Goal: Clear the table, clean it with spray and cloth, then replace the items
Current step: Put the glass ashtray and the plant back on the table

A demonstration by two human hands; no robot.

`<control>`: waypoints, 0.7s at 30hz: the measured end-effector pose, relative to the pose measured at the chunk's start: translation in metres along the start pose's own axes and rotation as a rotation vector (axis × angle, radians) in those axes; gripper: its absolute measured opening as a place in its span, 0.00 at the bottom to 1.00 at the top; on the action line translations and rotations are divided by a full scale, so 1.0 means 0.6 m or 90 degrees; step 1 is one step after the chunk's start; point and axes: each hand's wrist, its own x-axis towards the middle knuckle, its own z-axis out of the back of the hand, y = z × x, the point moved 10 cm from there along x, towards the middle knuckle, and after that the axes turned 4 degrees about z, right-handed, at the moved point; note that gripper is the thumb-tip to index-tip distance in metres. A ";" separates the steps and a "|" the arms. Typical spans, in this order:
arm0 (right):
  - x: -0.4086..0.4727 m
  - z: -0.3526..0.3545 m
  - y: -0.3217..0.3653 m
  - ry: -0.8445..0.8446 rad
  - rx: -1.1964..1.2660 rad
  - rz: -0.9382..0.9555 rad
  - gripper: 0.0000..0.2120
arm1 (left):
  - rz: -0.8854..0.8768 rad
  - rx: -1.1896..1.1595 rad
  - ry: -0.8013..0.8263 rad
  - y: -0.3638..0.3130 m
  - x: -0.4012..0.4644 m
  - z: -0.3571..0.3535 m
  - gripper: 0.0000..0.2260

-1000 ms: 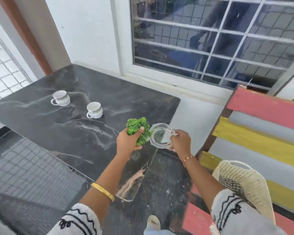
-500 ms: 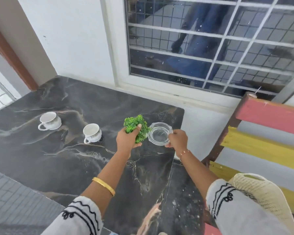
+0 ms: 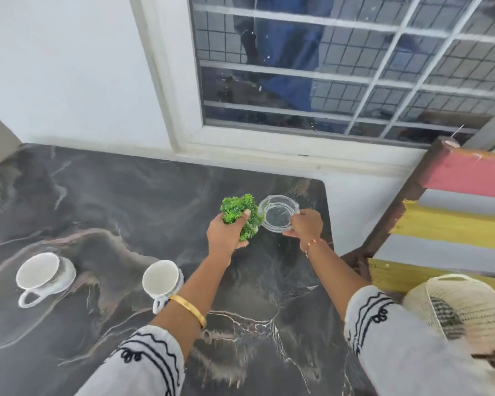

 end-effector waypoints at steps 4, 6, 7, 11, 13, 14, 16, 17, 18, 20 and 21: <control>0.040 -0.013 -0.010 -0.055 0.023 -0.030 0.12 | -0.008 0.031 0.018 -0.003 0.044 0.008 0.08; 0.056 -0.014 -0.014 -0.078 0.031 -0.040 0.14 | -0.023 0.043 0.018 -0.006 0.054 0.011 0.09; 0.065 -0.015 -0.016 -0.089 0.035 -0.044 0.14 | -0.026 0.042 0.019 -0.007 0.059 0.011 0.09; 0.074 -0.018 -0.016 -0.106 0.033 -0.051 0.14 | -0.029 0.053 0.026 -0.010 0.069 0.010 0.10; 0.071 -0.021 -0.009 -0.113 0.044 -0.043 0.15 | -0.030 0.050 0.034 -0.010 0.071 0.011 0.09; 0.070 -0.022 -0.005 -0.114 0.047 -0.037 0.14 | -0.031 0.048 0.036 -0.010 0.072 0.013 0.09; 0.064 -0.024 0.002 -0.110 0.046 -0.030 0.09 | -0.027 0.048 0.035 -0.008 0.071 0.016 0.09; 0.060 -0.024 0.003 -0.106 0.049 -0.030 0.04 | -0.027 0.050 0.036 -0.009 0.068 0.016 0.09; 0.056 -0.025 0.006 -0.095 0.047 -0.030 0.05 | -0.024 0.052 0.036 -0.009 0.068 0.016 0.09; 0.048 -0.028 0.010 -0.046 0.023 -0.031 0.13 | -0.018 0.061 0.038 -0.006 0.063 0.015 0.11; 0.043 -0.028 0.015 -0.015 0.002 -0.028 0.14 | -0.016 0.063 0.040 -0.005 0.059 0.013 0.12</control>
